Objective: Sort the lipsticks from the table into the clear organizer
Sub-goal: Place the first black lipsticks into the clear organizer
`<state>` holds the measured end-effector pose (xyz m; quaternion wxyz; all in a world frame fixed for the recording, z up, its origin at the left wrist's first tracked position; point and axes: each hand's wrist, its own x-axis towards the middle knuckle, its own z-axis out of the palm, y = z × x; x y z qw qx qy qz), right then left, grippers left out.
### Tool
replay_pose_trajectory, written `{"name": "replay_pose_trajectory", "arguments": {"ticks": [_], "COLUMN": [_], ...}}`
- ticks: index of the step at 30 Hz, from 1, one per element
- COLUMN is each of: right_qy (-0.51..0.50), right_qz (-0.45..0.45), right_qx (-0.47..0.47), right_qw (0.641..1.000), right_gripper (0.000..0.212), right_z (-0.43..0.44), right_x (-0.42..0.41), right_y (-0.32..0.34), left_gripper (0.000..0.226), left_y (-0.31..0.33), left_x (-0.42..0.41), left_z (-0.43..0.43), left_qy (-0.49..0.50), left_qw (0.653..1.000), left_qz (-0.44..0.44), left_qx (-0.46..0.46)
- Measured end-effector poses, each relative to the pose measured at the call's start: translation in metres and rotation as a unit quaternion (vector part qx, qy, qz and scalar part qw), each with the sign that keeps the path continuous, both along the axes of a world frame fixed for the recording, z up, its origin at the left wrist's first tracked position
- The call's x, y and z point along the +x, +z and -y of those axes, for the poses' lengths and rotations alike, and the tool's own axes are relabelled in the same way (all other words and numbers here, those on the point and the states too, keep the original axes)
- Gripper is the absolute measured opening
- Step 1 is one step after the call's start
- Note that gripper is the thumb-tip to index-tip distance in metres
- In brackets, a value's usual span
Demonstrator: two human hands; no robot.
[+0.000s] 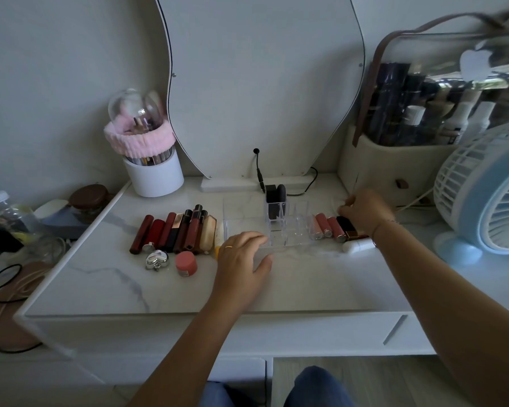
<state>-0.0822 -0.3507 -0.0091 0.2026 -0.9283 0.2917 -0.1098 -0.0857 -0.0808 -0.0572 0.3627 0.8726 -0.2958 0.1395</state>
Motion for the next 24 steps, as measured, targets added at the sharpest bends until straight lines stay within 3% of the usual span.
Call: {"name": "replay_pose_trajectory", "arguments": {"ticks": [6, 10, 16, 24], "right_qy": [-0.002, 0.035, 0.165, 0.209], "right_qz": [0.03, 0.136, 0.284, 0.277], "right_qx": [-0.004, -0.056, 0.084, 0.145], "right_qw": [1.0, 0.988, 0.941, 0.927], "right_gripper": [0.02, 0.021, 0.027, 0.03], "right_z": [0.001, -0.004, -0.036, -0.05], "right_x": [0.0, -0.004, 0.005, 0.023], "right_y": [0.014, 0.043, 0.071, 0.046], "left_gripper": [0.03, 0.03, 0.031, 0.031], "left_y": [-0.001, -0.001, 0.001, 0.001], "left_x": [0.001, 0.002, 0.0, -0.001], "left_z": [0.0, 0.0, -0.001, -0.001], "left_qy": [0.0, -0.003, -0.003, -0.008], "left_qw": [1.0, 1.0, 1.0, 1.0], "left_qz": [0.004, 0.0, -0.009, -0.012], "left_qx": [-0.002, -0.004, -0.007, -0.012]}}
